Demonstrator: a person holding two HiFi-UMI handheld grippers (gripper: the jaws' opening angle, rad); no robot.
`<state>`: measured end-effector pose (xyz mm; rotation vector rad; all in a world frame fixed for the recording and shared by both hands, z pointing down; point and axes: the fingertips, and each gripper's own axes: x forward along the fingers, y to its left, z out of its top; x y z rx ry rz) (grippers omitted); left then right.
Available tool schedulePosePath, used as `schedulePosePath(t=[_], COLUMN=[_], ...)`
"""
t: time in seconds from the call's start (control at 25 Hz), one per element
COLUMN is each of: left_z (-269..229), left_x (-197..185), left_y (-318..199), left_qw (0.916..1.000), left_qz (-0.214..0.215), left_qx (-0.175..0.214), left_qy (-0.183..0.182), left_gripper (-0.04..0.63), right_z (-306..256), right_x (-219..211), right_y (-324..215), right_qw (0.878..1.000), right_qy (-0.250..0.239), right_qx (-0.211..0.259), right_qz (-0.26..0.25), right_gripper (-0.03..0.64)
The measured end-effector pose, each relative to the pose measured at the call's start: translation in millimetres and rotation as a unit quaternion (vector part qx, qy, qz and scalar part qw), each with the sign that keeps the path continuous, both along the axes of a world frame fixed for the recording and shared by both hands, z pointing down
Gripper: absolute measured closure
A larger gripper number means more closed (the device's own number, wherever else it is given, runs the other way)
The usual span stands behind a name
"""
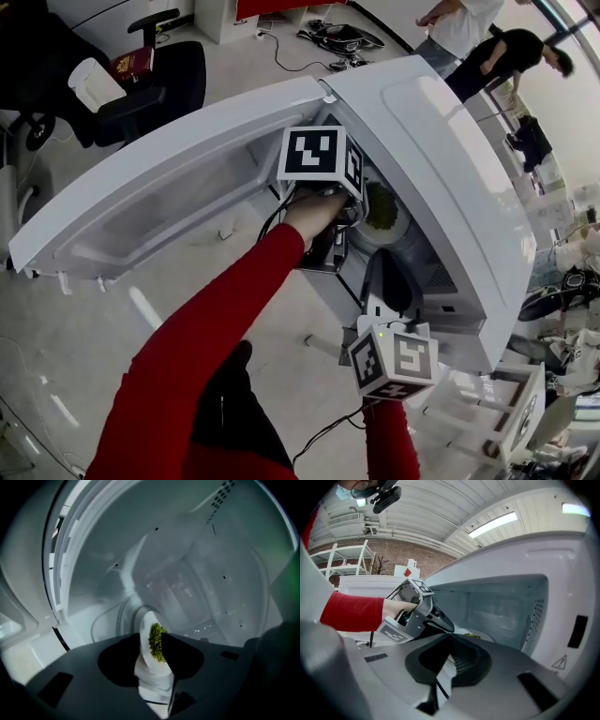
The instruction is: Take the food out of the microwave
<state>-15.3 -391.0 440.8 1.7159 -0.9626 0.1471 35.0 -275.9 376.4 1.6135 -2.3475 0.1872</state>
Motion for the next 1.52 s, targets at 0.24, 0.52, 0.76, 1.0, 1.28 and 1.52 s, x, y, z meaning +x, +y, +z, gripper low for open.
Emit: schedulePosePath(t=[0.24,0.52,0.76,1.0,1.28,1.52], left_z=[2.6,4.7,13.0,14.8,14.3,9.3], left_x=[15.4,20.3,13.8,10.6,13.5,21.5], left_y=[6.4,6.5,6.3,6.1,9.4,8.2], left_qw=[0.9984,0.9973,0.9959,0.9919,0.9858,0.9831], left_qz=[0.004,-0.024,-0.049,-0.079,-0.066,-0.064], left_qx=[-0.042,-0.047,-0.062,-0.063,-0.076,-0.092], left_qy=[0.037,0.051,0.044,0.078,0.134,0.145], left_gripper=[0.450,0.466,0.570,0.586,0.587,0.516], right_z=[-1.1,-0.9,0.1,-0.5,-0.9,-3.6], right_x=[-1.1,4.8,7.9,7.7,4.4,3.5], right_y=[2.4,6.4,8.3,10.9,12.2,12.5], right_qw=[1.000,1.000,1.000,1.000,1.000,1.000], right_qy=[-0.001,-0.003,-0.005,-0.006,-0.007,-0.008], right_qx=[0.002,0.001,-0.006,-0.005,-0.003,-0.004], right_qz=[-0.001,0.005,0.017,0.014,0.009,0.005], right_gripper=[0.603,0.603,0.603,0.603,0.603,0.603])
